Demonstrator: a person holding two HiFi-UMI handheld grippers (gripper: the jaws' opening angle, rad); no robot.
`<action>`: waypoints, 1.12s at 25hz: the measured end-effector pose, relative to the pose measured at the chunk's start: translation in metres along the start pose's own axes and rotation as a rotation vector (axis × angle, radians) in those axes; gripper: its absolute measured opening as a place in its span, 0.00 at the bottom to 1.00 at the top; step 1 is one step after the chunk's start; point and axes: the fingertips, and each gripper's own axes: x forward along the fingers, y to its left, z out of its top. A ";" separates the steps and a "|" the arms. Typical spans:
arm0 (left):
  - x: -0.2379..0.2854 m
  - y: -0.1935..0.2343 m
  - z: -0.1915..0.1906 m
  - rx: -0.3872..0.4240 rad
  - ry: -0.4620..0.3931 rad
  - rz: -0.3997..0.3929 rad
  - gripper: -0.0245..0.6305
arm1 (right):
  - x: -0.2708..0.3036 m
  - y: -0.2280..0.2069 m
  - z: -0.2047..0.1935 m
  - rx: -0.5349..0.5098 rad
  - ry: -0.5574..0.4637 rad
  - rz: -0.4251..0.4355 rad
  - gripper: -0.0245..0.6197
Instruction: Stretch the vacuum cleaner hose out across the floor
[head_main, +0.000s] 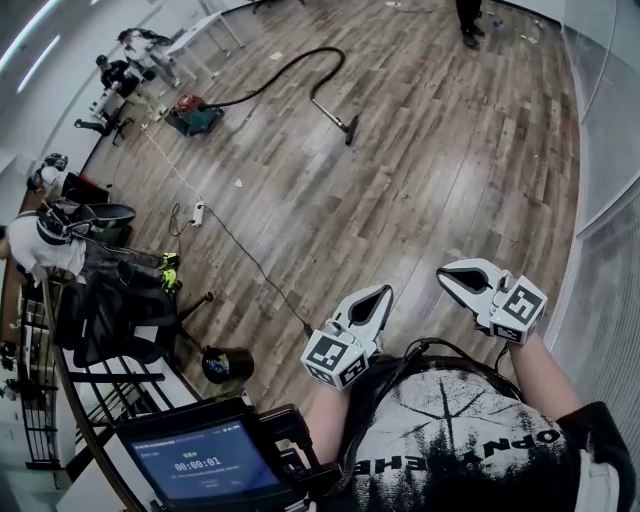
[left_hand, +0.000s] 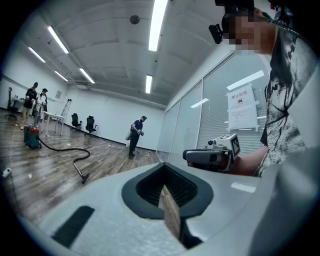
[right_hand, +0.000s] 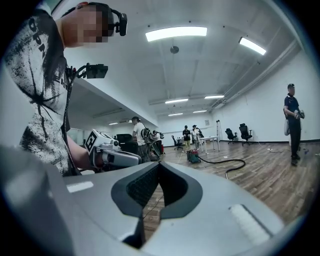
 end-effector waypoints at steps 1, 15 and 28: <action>-0.002 0.007 0.003 0.001 -0.004 0.000 0.04 | 0.009 -0.002 0.005 -0.008 -0.005 0.001 0.05; -0.045 0.161 0.039 -0.001 -0.015 -0.012 0.04 | 0.160 -0.018 0.034 0.019 -0.005 -0.030 0.05; -0.091 0.272 0.056 0.029 -0.016 -0.004 0.04 | 0.268 -0.028 0.027 0.029 0.035 -0.053 0.05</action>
